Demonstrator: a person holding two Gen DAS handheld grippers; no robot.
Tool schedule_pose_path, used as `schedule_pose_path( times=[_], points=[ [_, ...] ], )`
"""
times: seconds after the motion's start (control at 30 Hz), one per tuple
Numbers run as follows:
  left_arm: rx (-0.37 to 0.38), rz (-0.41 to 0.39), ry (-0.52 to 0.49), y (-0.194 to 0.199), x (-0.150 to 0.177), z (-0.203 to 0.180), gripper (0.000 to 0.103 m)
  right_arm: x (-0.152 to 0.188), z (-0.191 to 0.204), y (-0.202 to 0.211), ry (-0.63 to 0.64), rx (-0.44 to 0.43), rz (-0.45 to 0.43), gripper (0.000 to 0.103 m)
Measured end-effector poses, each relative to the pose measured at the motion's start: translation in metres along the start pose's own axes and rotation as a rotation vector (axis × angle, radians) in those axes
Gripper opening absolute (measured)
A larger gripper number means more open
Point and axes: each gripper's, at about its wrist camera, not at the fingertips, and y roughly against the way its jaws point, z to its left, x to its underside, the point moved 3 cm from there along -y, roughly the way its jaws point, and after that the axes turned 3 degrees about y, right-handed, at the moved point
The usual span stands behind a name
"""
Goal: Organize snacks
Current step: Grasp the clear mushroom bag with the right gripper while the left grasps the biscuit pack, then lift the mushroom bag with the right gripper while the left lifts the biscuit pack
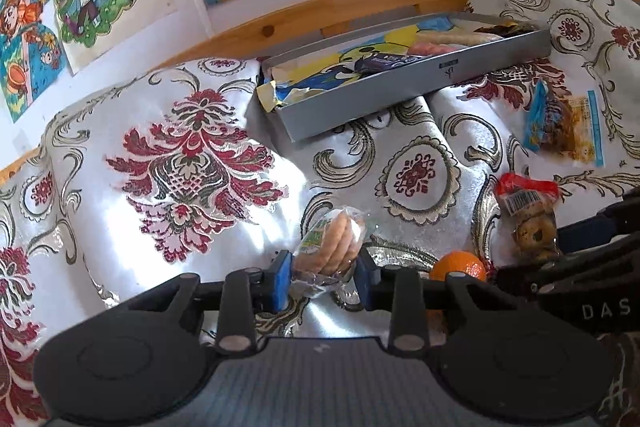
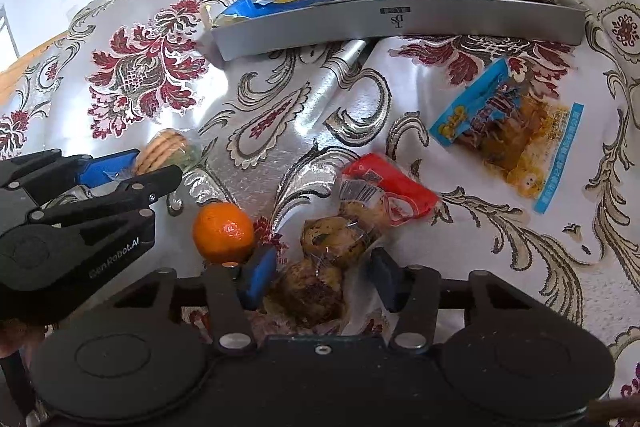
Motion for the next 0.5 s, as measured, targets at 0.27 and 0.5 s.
schedule_pose_path(
  times=[0.27, 0.5],
  points=[
    [0.016, -0.026, 0.05, 0.015, -0.006, 0.003, 0.035, 0.002, 0.004, 0.009, 0.05, 0.012, -0.018, 0.051],
    [0.026, -0.068, 0.086, 0.035, -0.014, 0.003, 0.035, 0.001, 0.013, 0.021, 0.141, 0.032, -0.057, 0.049]
  ],
)
